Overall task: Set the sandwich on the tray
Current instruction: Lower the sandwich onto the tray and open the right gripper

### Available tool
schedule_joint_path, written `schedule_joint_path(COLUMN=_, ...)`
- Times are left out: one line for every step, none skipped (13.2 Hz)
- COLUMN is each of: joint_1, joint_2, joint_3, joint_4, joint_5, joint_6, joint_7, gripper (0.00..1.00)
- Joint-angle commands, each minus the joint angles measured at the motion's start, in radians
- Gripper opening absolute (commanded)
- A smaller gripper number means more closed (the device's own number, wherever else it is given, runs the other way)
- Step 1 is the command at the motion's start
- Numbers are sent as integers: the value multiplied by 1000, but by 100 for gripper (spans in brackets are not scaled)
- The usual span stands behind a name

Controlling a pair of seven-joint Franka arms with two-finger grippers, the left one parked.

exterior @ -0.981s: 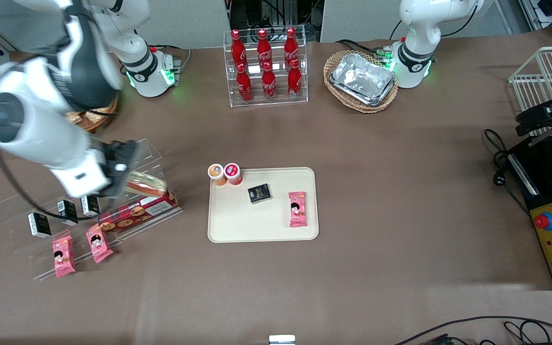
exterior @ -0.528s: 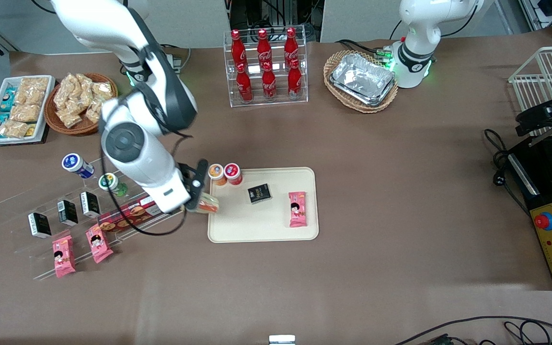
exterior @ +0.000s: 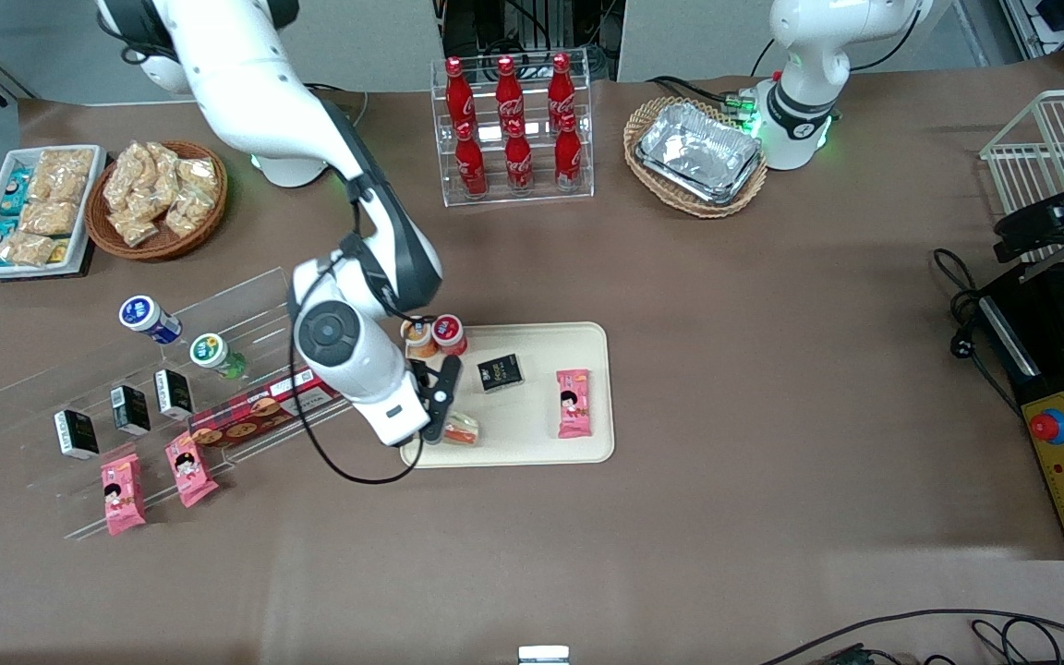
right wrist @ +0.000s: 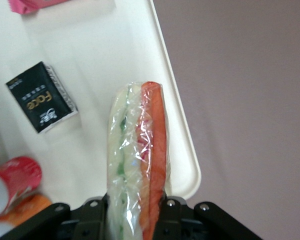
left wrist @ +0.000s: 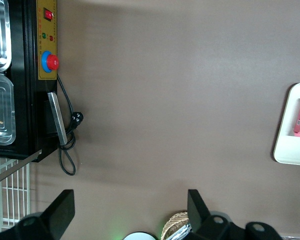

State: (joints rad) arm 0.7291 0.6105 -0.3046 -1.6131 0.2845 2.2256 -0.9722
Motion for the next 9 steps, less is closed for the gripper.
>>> schedule_joint_path(joint_1=29, joint_2=101, joint_3=-15, joint_4=32, joint_5=61, joint_6=92, joint_7=3, gripper=29)
schedule_joint_path(joint_1=39, joint_2=113, joint_3=-15, joint_4=32, joint_5=61, joint_6=112, joint_7=12, gripper=30)
schedule_joint_path(joint_1=39, joint_2=124, joint_3=-15, joint_4=33, joint_5=61, joint_6=130, joint_7=12, gripper=30)
schedule_joint_path(joint_1=38, joint_2=133, joint_3=-15, joint_4=33, joint_5=64, joint_6=147, joint_7=12, gripper=30)
schedule_joint_path(joint_1=38, joint_2=134, joint_3=-15, joint_4=33, joint_5=76, joint_6=160, joint_7=13, gripper=51)
schedule_joint_path(joint_1=38, joint_2=132, joint_3=-16, joint_4=33, joint_5=91, joint_6=160, joint_7=15, gripper=96)
schedule_joint_path(joint_1=35, joint_2=123, joint_3=-16, joint_4=33, joint_5=96, joint_6=157, joint_7=9, gripper=100)
schedule_joint_path(joint_1=29, joint_2=102, joint_3=-18, joint_4=33, joint_5=99, joint_6=154, joint_7=10, gripper=100)
schedule_joint_path(joint_1=29, joint_2=65, joint_3=-18, joint_4=33, joint_5=105, joint_6=144, joint_7=21, gripper=100)
